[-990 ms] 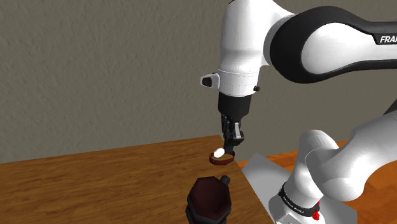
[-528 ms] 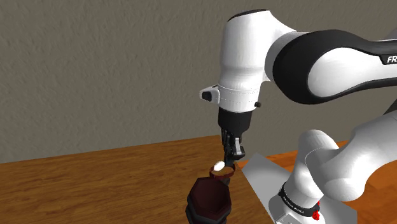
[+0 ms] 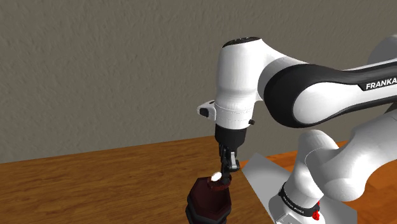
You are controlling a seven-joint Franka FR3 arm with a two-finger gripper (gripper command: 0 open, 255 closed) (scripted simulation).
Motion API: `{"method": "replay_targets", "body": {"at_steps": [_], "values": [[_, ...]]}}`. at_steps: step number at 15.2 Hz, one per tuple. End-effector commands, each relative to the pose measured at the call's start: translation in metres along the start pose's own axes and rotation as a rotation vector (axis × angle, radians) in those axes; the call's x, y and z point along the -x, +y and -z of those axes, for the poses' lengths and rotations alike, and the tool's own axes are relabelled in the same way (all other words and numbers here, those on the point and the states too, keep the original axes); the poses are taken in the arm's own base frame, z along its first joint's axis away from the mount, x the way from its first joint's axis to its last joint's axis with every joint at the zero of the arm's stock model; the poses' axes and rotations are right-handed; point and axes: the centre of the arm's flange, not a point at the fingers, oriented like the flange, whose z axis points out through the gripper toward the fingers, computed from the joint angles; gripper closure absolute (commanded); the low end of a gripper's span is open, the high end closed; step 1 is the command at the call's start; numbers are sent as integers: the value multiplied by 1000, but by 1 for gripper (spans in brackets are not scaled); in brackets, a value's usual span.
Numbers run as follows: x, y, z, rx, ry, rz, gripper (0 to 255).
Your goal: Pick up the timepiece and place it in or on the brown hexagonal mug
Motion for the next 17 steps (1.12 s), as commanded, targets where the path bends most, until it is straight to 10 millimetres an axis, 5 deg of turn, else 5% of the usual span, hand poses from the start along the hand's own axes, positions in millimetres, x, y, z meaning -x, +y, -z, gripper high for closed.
{"method": "replay_targets", "body": {"at_steps": [1,10,11,16,17], "values": [[0,1,-10,0,1,0,255],[-1,2,-19,0,1,0,255],[-1,2,-19,0,1,0,0],[-1,2,-19,0,1,0,0],[-1,2,-6,0,1,0,0]]}}
